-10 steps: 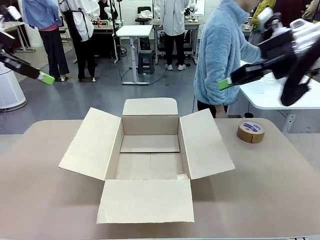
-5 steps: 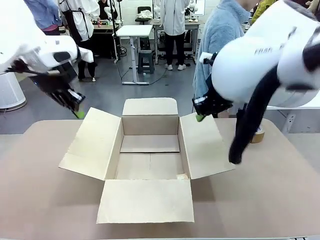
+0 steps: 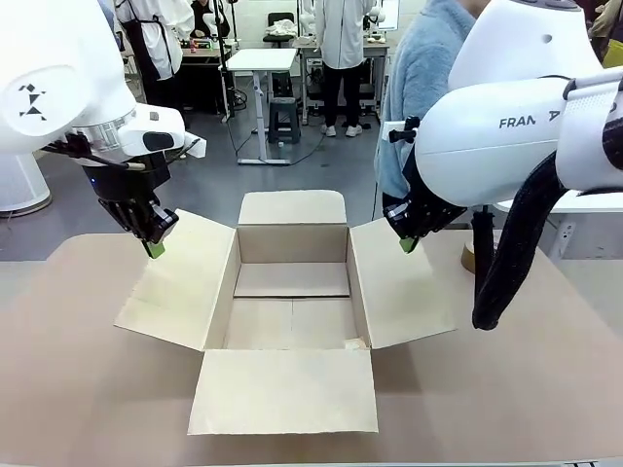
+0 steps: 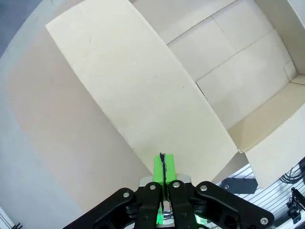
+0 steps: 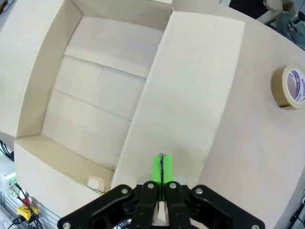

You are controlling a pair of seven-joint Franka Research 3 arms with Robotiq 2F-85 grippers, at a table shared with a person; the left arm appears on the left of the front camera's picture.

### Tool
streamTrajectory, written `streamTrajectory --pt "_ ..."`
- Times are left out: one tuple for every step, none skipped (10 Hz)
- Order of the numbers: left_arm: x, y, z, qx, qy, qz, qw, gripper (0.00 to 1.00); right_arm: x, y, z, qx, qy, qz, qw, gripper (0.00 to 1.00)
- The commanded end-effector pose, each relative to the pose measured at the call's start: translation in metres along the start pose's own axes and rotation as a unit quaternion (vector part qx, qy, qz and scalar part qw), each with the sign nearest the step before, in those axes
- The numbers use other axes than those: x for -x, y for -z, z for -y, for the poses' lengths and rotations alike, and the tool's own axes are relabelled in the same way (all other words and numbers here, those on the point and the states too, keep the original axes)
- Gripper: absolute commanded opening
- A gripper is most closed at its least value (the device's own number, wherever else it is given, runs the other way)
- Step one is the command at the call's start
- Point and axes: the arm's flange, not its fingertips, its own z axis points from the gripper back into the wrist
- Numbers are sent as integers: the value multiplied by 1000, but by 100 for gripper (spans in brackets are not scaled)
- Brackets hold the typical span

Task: Wrap the clocks to prevent damage.
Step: Open the side flaps of the Package Box.

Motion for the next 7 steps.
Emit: streamTrajectory --pt "5 -3 -4 -7 -9 14 1000 0 2 6 3 13 12 14 1000 0" --pt "0 0 0 0 0 0 1000 0 0 0 0 0 0 0 1000 1" --pt "-8 20 8 -32 -25 -26 999 0 -2 20 -3 47 35 -4 998 1" --pt "-18 37 12 -66 -57 -29 996 0 -8 40 1 68 61 -14 996 1" --pt "-25 51 12 -98 -96 -22 990 0 -10 56 7 90 81 -15 993 1" --pt "-31 62 10 -108 -133 -15 985 0 -12 68 13 105 98 -15 990 1" --pt "-34 71 6 -118 -162 -6 980 0 -13 76 19 105 107 -14 989 1"
